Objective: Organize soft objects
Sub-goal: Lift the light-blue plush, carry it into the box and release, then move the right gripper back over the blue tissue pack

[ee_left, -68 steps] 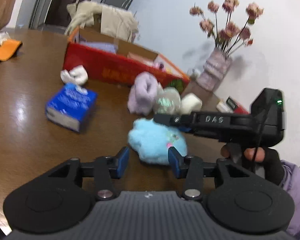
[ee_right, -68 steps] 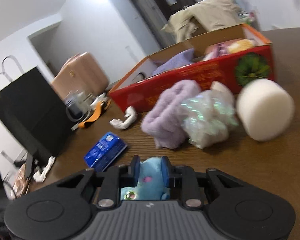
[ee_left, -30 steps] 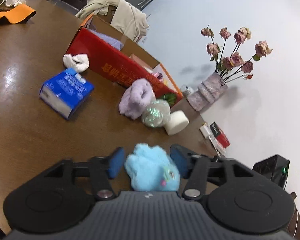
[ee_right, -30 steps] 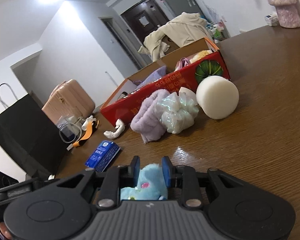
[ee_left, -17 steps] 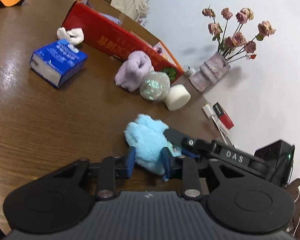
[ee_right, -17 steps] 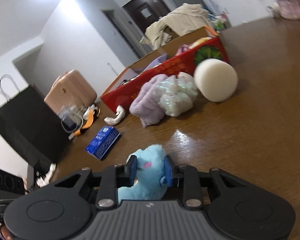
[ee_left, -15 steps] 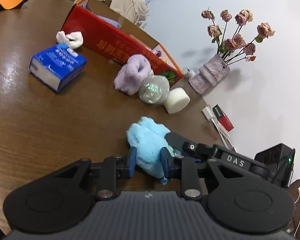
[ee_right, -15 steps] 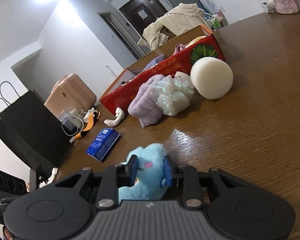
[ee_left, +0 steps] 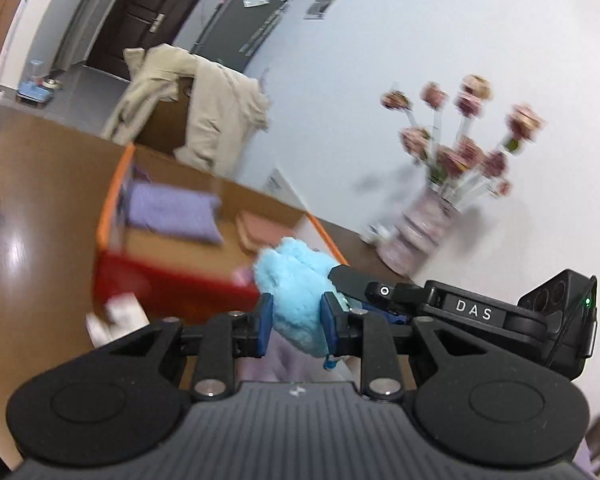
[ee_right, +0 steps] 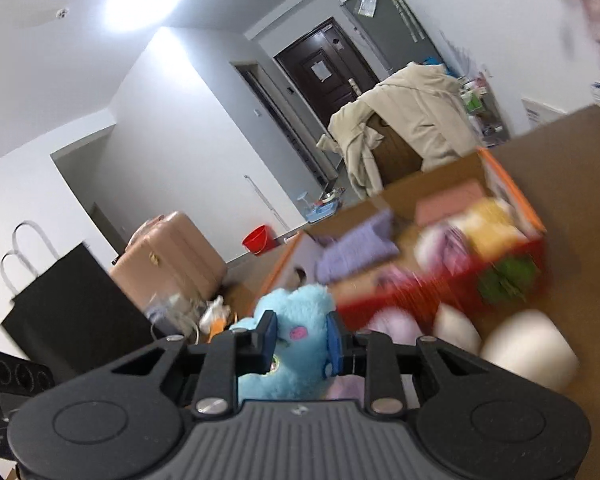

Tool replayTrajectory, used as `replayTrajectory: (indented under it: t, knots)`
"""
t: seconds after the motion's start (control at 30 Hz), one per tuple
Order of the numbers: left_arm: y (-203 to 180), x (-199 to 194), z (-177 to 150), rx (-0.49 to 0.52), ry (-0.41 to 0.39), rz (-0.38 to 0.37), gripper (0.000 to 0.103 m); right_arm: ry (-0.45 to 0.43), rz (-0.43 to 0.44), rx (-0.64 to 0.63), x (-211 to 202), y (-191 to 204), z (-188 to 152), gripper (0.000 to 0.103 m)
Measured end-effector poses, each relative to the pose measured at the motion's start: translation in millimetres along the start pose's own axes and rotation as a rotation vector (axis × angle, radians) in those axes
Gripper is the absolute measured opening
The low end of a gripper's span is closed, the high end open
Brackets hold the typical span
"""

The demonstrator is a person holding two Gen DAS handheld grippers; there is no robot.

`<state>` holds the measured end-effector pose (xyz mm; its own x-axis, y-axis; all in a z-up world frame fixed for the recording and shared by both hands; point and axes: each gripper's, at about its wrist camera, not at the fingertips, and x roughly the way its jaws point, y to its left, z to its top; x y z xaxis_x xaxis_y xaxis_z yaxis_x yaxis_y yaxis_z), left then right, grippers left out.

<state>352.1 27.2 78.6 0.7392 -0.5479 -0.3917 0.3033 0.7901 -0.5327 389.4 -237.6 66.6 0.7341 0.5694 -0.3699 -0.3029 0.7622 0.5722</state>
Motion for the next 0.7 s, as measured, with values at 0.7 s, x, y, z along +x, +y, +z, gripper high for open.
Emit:
replayTrajectory:
  t: [0.7]
  knots:
    - [54,15,36,0.143,0.022,0.266,0.038,0.179,-0.178,-0.195,151,30,25,0.018]
